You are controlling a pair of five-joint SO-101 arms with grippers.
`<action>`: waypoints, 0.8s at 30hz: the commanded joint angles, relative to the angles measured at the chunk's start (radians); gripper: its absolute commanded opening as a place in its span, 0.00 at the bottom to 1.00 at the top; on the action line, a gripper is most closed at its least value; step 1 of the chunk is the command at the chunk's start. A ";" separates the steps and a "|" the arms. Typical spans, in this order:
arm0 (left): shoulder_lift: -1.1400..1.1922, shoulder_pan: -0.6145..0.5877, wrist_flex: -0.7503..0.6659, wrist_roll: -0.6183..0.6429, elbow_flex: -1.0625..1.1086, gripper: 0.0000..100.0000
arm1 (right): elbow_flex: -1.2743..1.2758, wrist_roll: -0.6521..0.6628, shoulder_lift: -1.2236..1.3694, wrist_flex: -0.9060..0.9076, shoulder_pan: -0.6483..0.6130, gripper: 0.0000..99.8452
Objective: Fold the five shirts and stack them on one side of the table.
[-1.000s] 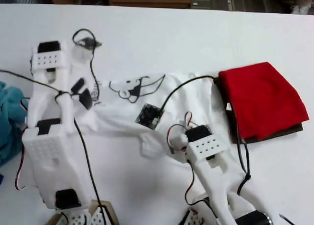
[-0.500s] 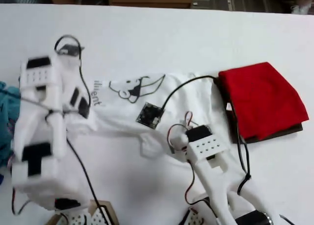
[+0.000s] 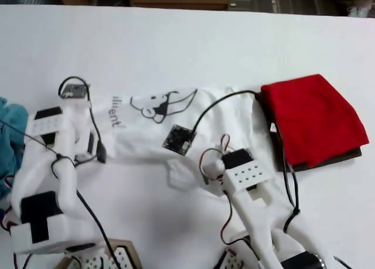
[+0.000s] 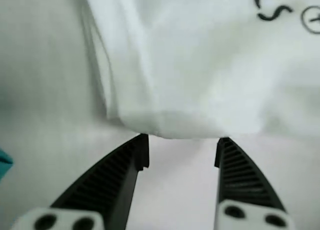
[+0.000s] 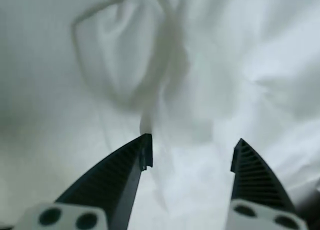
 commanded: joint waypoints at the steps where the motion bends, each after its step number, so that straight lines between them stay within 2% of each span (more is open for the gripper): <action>1: 0.041 -0.031 -0.060 -0.038 -0.010 0.24 | -0.046 -0.008 0.001 0.010 -0.002 0.26; 6: 0.110 -0.031 -0.112 -0.046 -0.031 0.24 | -0.046 -0.008 0.001 0.013 -0.002 0.26; 17: 0.161 -0.029 -0.014 -0.043 -0.173 0.23 | -0.044 -0.008 0.001 0.013 -0.004 0.26; 19: 0.161 -0.029 -0.011 -0.043 -0.171 0.20 | -0.044 -0.008 0.001 0.013 -0.004 0.26; 23: 0.157 -0.029 -0.008 -0.020 -0.171 0.03 | -0.044 -0.008 0.001 0.013 -0.005 0.26; 24: 0.157 -0.029 -0.006 -0.012 -0.171 0.02 | -0.044 -0.008 0.001 0.013 -0.007 0.26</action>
